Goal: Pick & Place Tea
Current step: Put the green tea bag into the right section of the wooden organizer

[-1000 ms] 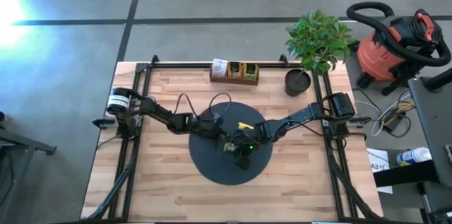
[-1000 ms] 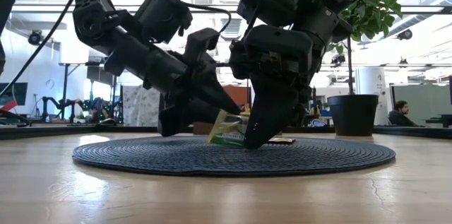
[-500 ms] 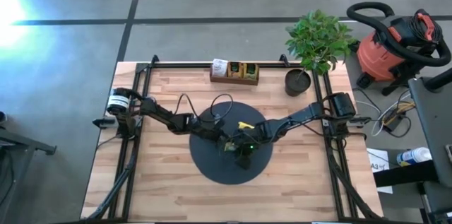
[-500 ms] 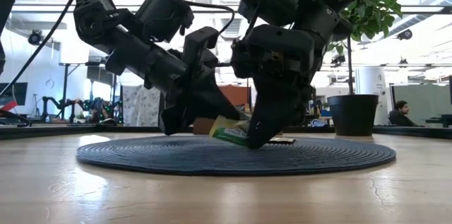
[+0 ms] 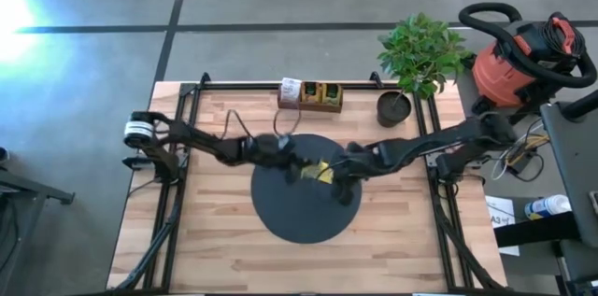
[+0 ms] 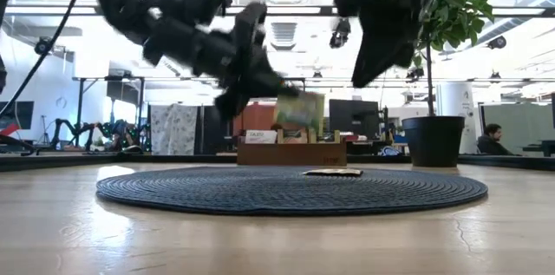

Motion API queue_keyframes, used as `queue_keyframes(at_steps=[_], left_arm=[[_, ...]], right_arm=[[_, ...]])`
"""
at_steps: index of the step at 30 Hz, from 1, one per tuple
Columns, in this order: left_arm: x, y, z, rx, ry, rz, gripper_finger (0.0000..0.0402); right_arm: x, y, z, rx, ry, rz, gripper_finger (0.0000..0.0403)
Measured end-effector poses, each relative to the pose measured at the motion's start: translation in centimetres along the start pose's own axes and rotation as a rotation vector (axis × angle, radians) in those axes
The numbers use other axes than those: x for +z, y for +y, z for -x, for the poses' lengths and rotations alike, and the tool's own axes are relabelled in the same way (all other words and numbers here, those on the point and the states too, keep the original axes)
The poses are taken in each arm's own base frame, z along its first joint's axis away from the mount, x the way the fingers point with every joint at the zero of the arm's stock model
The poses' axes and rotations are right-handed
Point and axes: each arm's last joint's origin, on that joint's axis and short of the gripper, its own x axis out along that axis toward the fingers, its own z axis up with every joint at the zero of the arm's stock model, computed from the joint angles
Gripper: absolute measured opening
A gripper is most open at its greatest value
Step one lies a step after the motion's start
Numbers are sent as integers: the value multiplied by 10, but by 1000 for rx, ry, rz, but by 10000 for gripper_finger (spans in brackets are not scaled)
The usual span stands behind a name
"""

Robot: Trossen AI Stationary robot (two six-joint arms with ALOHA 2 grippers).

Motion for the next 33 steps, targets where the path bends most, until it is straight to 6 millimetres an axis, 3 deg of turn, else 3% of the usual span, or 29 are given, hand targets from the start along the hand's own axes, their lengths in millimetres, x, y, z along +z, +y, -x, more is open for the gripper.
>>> queue_keyframes(at_steps=[3,8,13,16,24,33], left_arm=[[38,11,4,33,-82,-148,0],[110,60,5,88,-117,-249,0],[165,110,-6,102,-141,-317,0],[185,128,-20,74,-128,-333,0],[190,154,-66,54,22,-394,0],[195,164,-66,74,13,-437,0]], right_arm=[[2,-6,26,-53,-88,-39,68],[6,-12,54,-91,-225,-114,68],[5,-14,57,-118,-241,-160,68],[5,-14,53,-124,-230,-184,68],[3,-14,48,-139,-204,-242,68],[1,-15,48,-151,-189,-273,68]])
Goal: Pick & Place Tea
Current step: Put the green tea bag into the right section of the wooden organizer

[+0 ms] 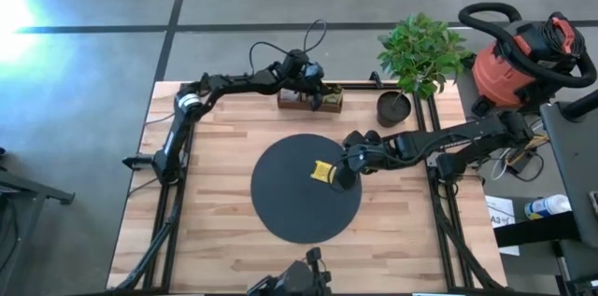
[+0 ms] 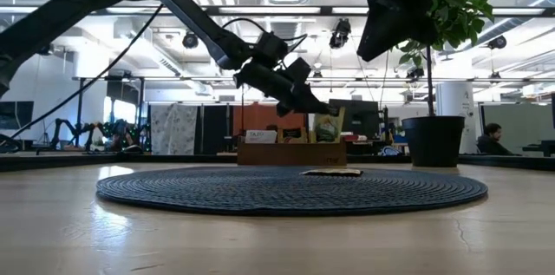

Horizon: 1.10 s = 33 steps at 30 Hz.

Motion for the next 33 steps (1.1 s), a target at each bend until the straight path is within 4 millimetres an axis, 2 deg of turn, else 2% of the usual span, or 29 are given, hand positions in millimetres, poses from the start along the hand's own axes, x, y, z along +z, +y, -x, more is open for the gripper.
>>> queue_keyframes(at_steps=[12,18,26,33], left_arm=[[-19,11,-13,40,13,-78,0],[-15,17,-12,57,-38,-75,0],[-34,20,-22,19,15,14,0],[-37,20,-23,61,35,35,13]], right_arm=[[-1,1,-3,-6,6,-33,68],[-1,1,-3,-7,6,-60,68],[-1,1,-3,-12,0,-91,68],[-1,1,-3,-12,0,-108,68]])
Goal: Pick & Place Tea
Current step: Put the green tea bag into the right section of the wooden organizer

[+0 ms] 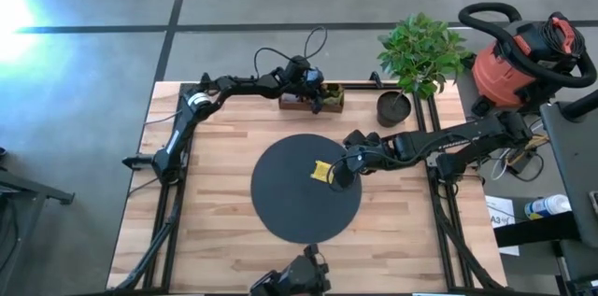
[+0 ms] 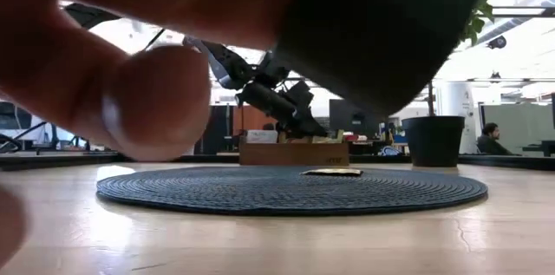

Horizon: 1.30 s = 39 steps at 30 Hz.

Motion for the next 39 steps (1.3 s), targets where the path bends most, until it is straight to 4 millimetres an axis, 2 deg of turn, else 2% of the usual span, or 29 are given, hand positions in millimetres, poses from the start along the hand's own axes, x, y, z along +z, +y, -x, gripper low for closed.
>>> queue_keyframes(at_steps=[6,10,16,19,24,28,32,36,39], left_arm=[[-6,-3,1,-5,74,63,71],[-2,-10,7,-11,121,113,101],[19,-21,29,-4,150,199,110],[29,-28,41,-9,168,174,110],[53,-51,62,-35,128,16,110],[62,-87,79,-93,100,-105,110],[41,-127,88,-162,150,-97,110],[-3,-166,84,-177,205,-45,110],[-35,-189,78,-154,216,-20,110]], right_arm=[[0,0,0,0,0,0,68],[0,0,0,-1,0,10,68],[-1,-1,-1,1,17,25,68],[-4,-3,-4,-3,36,32,68],[-11,-10,-15,60,145,11,68],[-19,-20,-32,113,218,-38,68],[-21,-27,-51,150,245,-77,68],[-20,-28,-77,232,265,-103,68],[-24,-29,-99,214,301,-88,68]])
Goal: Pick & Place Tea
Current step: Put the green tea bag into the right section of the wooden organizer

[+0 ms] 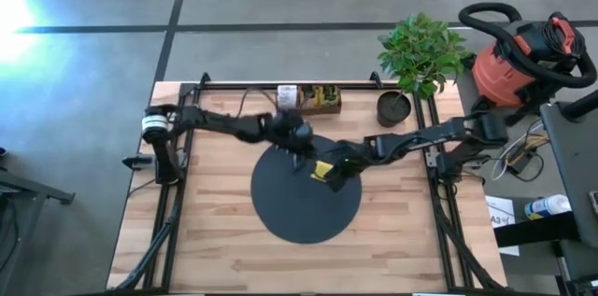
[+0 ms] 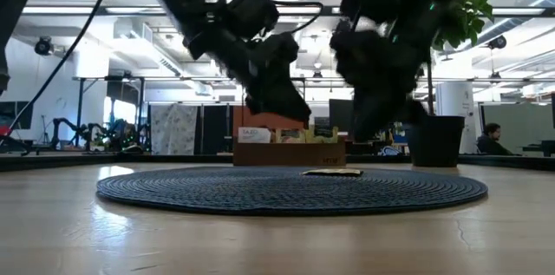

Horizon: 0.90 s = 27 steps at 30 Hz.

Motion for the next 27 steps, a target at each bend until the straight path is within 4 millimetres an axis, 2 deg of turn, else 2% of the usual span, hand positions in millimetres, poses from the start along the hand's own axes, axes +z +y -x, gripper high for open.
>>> queue_keyframes(at_steps=[6,11,16,23,27], left_arm=[[-30,-29,-12,-48,38,78,110],[-39,-42,-16,-73,33,64,110],[-53,-37,-26,3,80,84,110],[-49,-16,-23,121,32,202,110],[-49,-6,-23,69,33,290,110]], right_arm=[[1,-6,-28,-87,25,13,68],[1,-7,-30,-100,23,-2,68],[1,-6,-29,-100,16,-12,68],[-2,-11,-39,-116,48,-42,68],[-2,-11,-42,-113,48,-43,68]])
